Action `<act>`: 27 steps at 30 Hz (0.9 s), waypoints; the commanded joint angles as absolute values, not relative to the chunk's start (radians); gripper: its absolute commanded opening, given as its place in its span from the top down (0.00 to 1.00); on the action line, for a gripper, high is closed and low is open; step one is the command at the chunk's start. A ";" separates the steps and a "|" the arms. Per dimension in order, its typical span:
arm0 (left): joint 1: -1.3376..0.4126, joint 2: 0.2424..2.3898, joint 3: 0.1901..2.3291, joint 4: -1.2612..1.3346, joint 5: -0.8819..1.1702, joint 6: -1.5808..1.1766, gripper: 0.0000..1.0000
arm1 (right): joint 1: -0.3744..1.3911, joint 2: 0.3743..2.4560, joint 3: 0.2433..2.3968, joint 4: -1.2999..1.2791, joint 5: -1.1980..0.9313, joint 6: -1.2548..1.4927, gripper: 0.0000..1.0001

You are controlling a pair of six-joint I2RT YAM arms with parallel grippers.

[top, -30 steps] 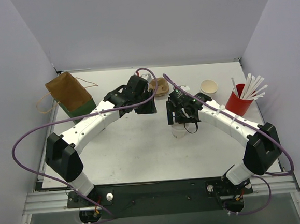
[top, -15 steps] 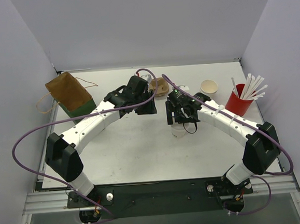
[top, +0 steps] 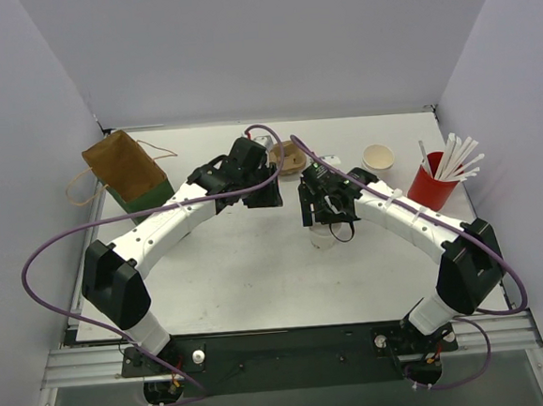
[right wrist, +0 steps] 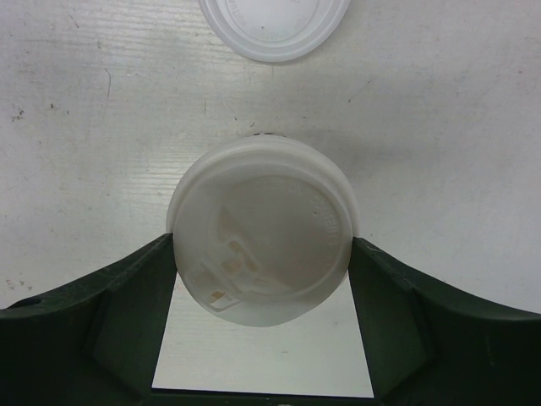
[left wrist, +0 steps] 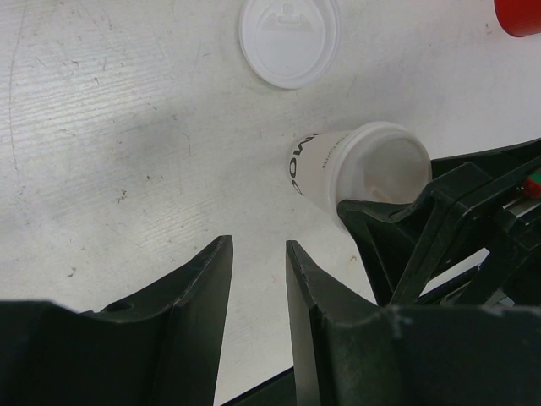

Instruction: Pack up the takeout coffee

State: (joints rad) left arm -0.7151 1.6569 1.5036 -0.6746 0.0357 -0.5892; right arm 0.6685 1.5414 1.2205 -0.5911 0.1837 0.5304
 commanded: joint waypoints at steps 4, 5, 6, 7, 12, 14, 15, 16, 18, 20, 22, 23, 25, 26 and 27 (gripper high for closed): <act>-0.704 1.612 1.499 -0.624 0.048 -0.565 0.58 | 0.655 1.476 1.209 -0.661 0.239 0.558 0.34; -0.704 1.612 1.497 -0.624 0.049 -0.565 0.58 | 0.650 1.459 1.200 -0.661 0.239 0.563 0.35; -0.704 1.612 1.496 -0.623 0.051 -0.563 0.58 | 0.646 1.445 1.184 -0.663 0.238 0.566 0.35; -0.704 1.614 1.496 -0.621 0.052 -0.563 0.58 | 0.640 1.416 1.175 -0.663 0.233 0.572 0.35; -0.704 1.614 1.493 -0.614 0.066 -0.563 0.58 | 0.572 1.309 1.108 -0.684 0.230 0.584 0.36; -0.704 1.612 1.493 -0.612 0.071 -0.561 0.58 | 0.536 1.244 1.060 -0.692 0.227 0.586 0.36; -0.704 1.611 1.493 -0.611 0.074 -0.561 0.58 | 0.493 1.224 1.043 -0.698 0.226 0.584 0.36; -0.703 1.612 1.493 -0.609 0.077 -0.560 0.58 | 0.474 1.185 1.028 -0.704 0.224 0.581 0.36; -0.704 1.611 1.494 -0.607 0.084 -0.558 0.58 | 0.415 1.149 0.980 -0.724 0.225 0.578 0.36; -0.704 1.608 1.488 -0.607 0.090 -0.557 0.58 | 0.373 1.094 0.930 -0.733 0.226 0.572 0.36; -0.703 1.603 1.486 -0.604 0.097 -0.552 0.58 | 0.292 1.045 0.894 -0.739 0.212 0.560 0.36; -0.704 1.601 1.485 -0.606 0.100 -0.551 0.58 | 0.266 1.029 0.878 -0.741 0.206 0.555 0.36; -0.704 1.597 1.485 -0.606 0.104 -0.546 0.58 | 0.177 0.993 0.836 -0.747 0.192 0.526 0.36; -0.704 1.594 1.482 -0.606 0.106 -0.546 0.58 | 0.149 0.983 0.822 -0.749 0.186 0.516 0.36; -0.704 1.592 1.480 -0.606 0.107 -0.542 0.58 | 0.120 0.973 0.806 -0.749 0.181 0.512 0.36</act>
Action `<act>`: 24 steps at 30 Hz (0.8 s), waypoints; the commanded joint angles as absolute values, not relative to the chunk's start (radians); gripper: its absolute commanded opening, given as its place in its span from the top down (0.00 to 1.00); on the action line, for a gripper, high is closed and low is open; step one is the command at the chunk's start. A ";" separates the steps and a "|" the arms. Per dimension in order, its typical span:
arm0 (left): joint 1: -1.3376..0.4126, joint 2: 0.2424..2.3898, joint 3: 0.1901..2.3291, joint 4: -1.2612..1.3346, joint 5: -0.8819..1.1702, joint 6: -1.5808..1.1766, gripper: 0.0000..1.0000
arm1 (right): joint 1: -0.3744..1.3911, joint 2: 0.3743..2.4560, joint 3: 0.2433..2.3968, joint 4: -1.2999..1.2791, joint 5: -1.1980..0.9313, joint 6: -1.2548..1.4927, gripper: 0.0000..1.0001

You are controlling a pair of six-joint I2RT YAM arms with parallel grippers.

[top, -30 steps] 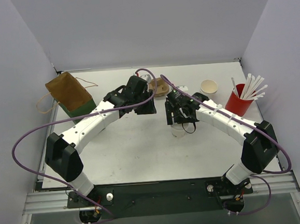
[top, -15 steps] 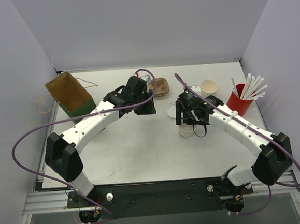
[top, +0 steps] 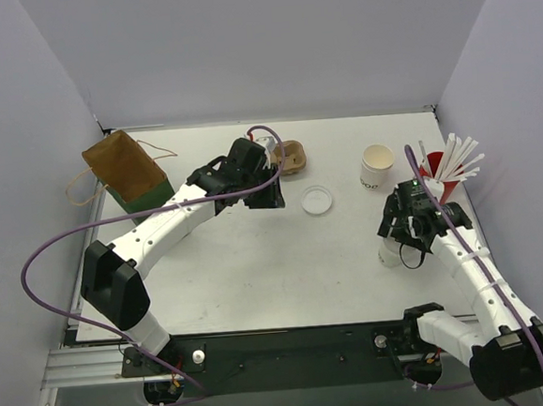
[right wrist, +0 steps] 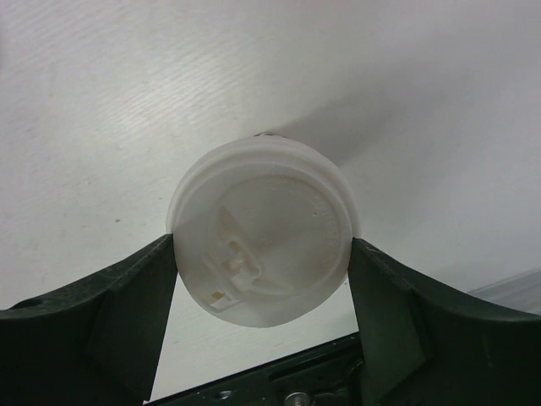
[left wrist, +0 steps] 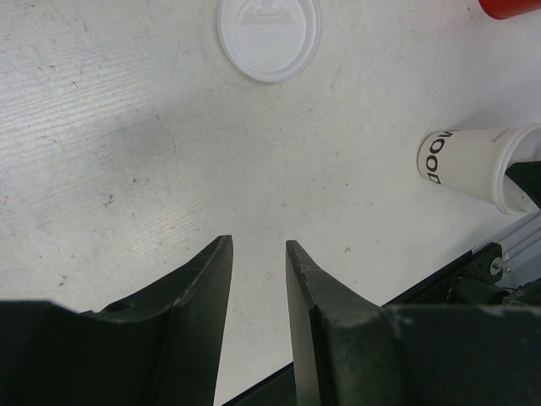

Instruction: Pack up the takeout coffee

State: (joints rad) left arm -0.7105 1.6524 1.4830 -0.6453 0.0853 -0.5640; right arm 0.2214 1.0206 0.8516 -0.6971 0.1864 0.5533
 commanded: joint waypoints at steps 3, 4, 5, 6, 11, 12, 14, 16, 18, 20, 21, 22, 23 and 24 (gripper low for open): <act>-0.704 1.588 1.476 -0.606 0.109 -0.538 0.58 | 0.074 0.965 0.818 -0.752 0.164 0.508 0.36; -0.703 1.585 1.473 -0.607 0.110 -0.537 0.58 | 0.063 0.986 0.822 -0.755 0.158 0.506 0.37; -0.701 1.582 1.470 -0.606 0.113 -0.537 0.58 | 0.043 0.994 0.821 -0.758 0.153 0.505 0.37; -0.703 1.580 1.468 -0.606 0.114 -0.535 0.58 | 0.043 1.002 0.818 -0.755 0.149 0.505 0.37; -0.699 1.569 1.457 -0.601 0.120 -0.534 0.58 | 0.034 0.994 0.815 -0.756 0.158 0.511 0.31; -0.699 1.569 1.454 -0.600 0.121 -0.534 0.58 | 0.031 0.988 0.815 -0.755 0.156 0.511 0.29; -0.698 1.569 1.454 -0.600 0.120 -0.534 0.58 | 0.026 0.979 0.821 -0.756 0.141 0.515 0.21; -0.698 1.568 1.457 -0.600 0.121 -0.534 0.58 | 0.018 0.968 0.824 -0.759 0.129 0.517 0.13; -0.696 1.569 1.463 -0.600 0.123 -0.534 0.58 | 0.017 0.963 0.834 -0.770 0.120 0.515 0.10; -0.695 1.575 1.468 -0.600 0.123 -0.534 0.58 | 0.018 0.957 0.842 -0.785 0.118 0.515 0.07; -0.693 1.575 1.476 -0.601 0.123 -0.534 0.58 | 0.018 0.954 0.851 -0.791 0.121 0.518 0.07; -0.693 1.578 1.480 -0.603 0.121 -0.534 0.58 | 0.018 0.951 0.859 -0.799 0.118 0.522 0.06; -0.692 1.578 1.483 -0.603 0.123 -0.534 0.57 | 0.018 0.947 0.864 -0.807 0.117 0.520 0.06; -0.692 1.583 1.494 -0.603 0.123 -0.534 0.57 | 0.018 0.939 0.876 -0.813 0.118 0.520 0.06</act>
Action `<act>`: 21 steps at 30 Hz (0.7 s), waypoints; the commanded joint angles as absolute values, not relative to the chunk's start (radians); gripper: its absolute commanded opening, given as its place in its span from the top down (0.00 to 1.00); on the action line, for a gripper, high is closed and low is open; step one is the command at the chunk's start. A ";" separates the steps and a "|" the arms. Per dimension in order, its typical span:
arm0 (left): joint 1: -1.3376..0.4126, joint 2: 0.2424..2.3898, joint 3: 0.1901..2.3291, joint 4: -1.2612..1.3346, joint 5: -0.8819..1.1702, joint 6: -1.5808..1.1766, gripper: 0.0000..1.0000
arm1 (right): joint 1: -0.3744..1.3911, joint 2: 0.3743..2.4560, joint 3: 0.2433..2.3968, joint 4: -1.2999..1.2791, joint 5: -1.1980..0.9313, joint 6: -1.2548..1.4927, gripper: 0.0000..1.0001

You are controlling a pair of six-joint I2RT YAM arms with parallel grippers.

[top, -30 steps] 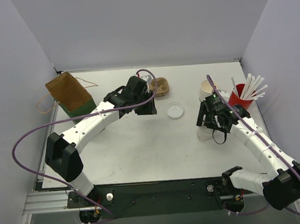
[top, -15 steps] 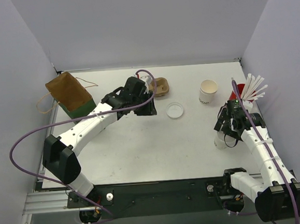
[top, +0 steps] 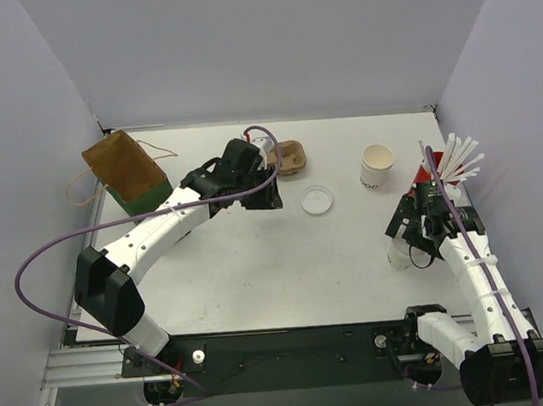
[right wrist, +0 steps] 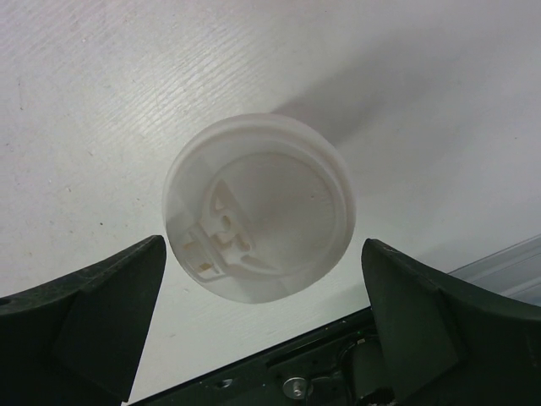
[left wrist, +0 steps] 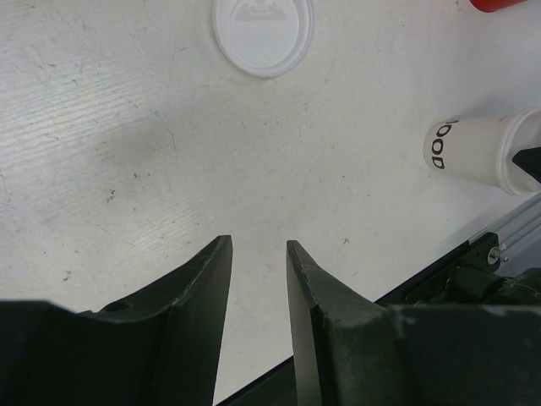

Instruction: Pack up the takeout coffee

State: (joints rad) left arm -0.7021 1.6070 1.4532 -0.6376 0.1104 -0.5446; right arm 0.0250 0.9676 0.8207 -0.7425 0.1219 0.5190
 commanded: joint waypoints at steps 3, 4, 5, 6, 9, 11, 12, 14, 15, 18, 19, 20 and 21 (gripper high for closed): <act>-0.689 1.589 1.508 -0.606 0.121 -0.535 0.57 | 0.018 0.934 0.900 -0.830 0.121 0.518 0.05; -0.687 1.594 1.522 -0.607 0.121 -0.535 0.57 | 0.018 0.934 0.916 -0.836 0.120 0.518 0.05; -0.687 1.597 1.528 -0.609 0.118 -0.534 0.57 | 0.018 0.934 0.925 -0.844 0.123 0.518 0.05; -0.686 1.600 1.532 -0.611 0.117 -0.534 0.57 | 0.018 0.930 0.931 -0.847 0.123 0.517 0.05; -0.681 1.615 1.558 -0.612 0.110 -0.537 0.57 | 0.018 0.908 0.969 -0.873 0.123 0.518 0.05; -0.677 1.629 1.586 -0.611 0.077 -0.538 0.57 | 0.021 0.897 1.012 -0.888 0.104 0.518 0.05; -0.675 1.653 1.598 -0.614 0.060 -0.540 0.57 | 0.025 0.885 1.029 -0.893 0.089 0.522 0.05; -0.666 1.684 1.647 -0.614 -0.003 -0.545 0.58 | 0.047 0.881 1.083 -0.893 0.057 0.541 0.05; -0.663 1.725 1.666 -0.612 -0.043 -0.545 0.58 | 0.110 0.891 1.101 -0.888 0.058 0.552 0.05; -0.646 1.829 1.781 -0.630 -0.182 -0.532 0.62 | 0.260 0.946 1.169 -0.877 0.165 0.601 0.05; -0.641 1.860 1.814 -0.634 -0.251 -0.519 0.62 | 0.332 0.966 1.181 -0.873 0.182 0.607 0.05; -0.634 1.897 1.903 -0.662 -0.271 -0.514 0.62 | 0.365 0.988 1.201 -0.870 0.195 0.610 0.05; -0.615 1.972 1.948 -0.679 -0.284 -0.511 0.62 | 0.385 1.029 1.209 -0.867 0.213 0.615 0.05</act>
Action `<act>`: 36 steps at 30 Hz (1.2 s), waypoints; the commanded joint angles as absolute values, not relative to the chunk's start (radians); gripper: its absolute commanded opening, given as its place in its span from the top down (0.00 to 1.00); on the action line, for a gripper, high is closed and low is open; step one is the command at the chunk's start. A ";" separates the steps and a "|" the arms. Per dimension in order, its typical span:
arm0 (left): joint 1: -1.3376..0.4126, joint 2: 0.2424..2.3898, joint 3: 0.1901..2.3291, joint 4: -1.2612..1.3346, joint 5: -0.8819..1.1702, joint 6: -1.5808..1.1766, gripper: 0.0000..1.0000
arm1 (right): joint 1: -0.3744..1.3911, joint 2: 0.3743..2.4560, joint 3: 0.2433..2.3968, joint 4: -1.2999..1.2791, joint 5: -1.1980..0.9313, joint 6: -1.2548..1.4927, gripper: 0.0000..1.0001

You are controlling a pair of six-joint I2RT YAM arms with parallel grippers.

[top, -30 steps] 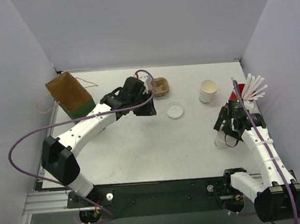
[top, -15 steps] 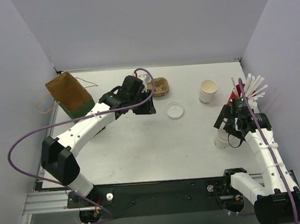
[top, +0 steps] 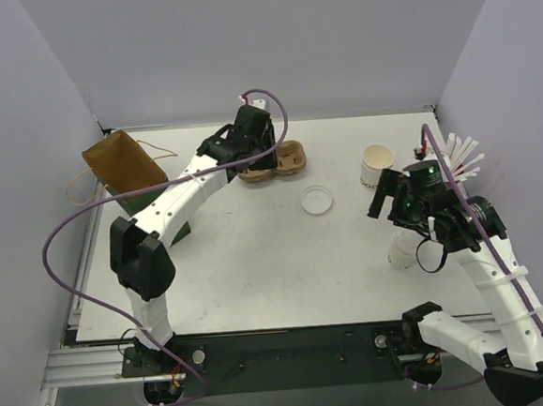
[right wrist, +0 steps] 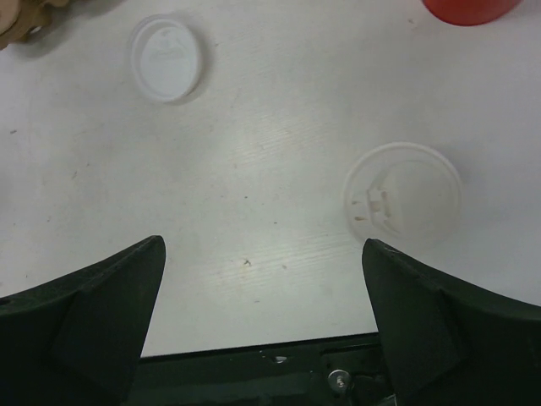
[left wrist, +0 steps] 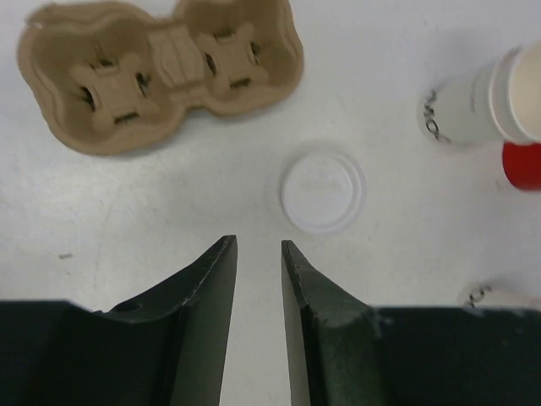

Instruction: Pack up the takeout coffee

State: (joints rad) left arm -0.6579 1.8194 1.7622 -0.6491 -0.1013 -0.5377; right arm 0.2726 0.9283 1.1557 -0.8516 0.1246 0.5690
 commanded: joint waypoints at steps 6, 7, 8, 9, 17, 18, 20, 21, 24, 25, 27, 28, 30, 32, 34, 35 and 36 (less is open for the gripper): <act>-0.549 2.187 2.223 -0.822 -0.393 -0.482 0.62 | 0.451 1.113 1.207 -0.744 0.170 0.607 0.05; -0.537 2.189 2.211 -0.816 -0.387 -0.480 0.62 | 0.451 1.133 1.218 -0.697 0.154 0.601 0.05; -0.520 2.187 2.195 -0.789 -0.377 -0.480 0.62 | 0.453 1.159 1.235 -0.678 0.146 0.592 0.06; -0.508 2.183 2.174 -0.773 -0.370 -0.479 0.62 | 0.453 1.225 1.253 -0.658 0.141 0.583 0.07; -0.446 2.232 2.138 -0.752 -0.313 -0.459 0.66 | 0.423 1.739 1.634 -0.497 0.094 0.497 0.43; -0.443 2.243 2.138 -0.752 -0.314 -0.462 0.67 | 0.416 1.782 1.670 -0.486 0.081 0.494 0.46; -0.433 2.250 2.143 -0.755 -0.307 -0.462 0.67 | 0.411 1.891 1.767 -0.456 0.058 0.479 0.50; -0.430 2.256 2.144 -0.756 -0.302 -0.462 0.67 | 0.410 1.920 1.798 -0.450 0.051 0.454 0.50; -0.419 2.273 2.164 -0.759 -0.287 -0.456 0.68 | 0.408 2.015 1.879 -0.416 0.080 0.408 0.50; -0.417 2.281 2.175 -0.773 -0.285 -0.453 0.68 | 0.402 2.035 1.894 -0.401 0.077 0.403 0.50; -0.411 2.293 2.183 -0.779 -0.273 -0.451 0.69 | 0.393 2.088 1.928 -0.382 0.057 0.396 0.50; -0.410 2.295 2.178 -0.779 -0.272 -0.451 0.69 | 0.387 2.104 1.943 -0.382 0.052 0.396 0.50; -0.405 2.296 2.165 -0.778 -0.265 -0.453 0.69 | 0.384 2.137 1.959 -0.382 0.051 0.394 0.51; -0.400 2.296 2.152 -0.766 -0.258 -0.457 0.69 | 0.379 2.146 1.962 -0.379 0.049 0.393 0.51; -0.393 2.298 2.146 -0.755 -0.236 -0.459 0.69 | 0.379 2.151 1.965 -0.373 0.051 0.385 0.51; -0.391 2.301 2.146 -0.752 -0.230 -0.460 0.69 | 0.377 2.154 1.967 -0.371 0.051 0.384 0.51; -0.388 2.304 2.145 -0.746 -0.215 -0.459 0.69 | 0.374 2.157 1.968 -0.371 0.051 0.385 0.51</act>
State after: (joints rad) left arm -0.4049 2.3062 2.1380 -0.7750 -0.2604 -0.4622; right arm 0.3847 2.1555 1.9182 -0.3981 0.0479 0.4072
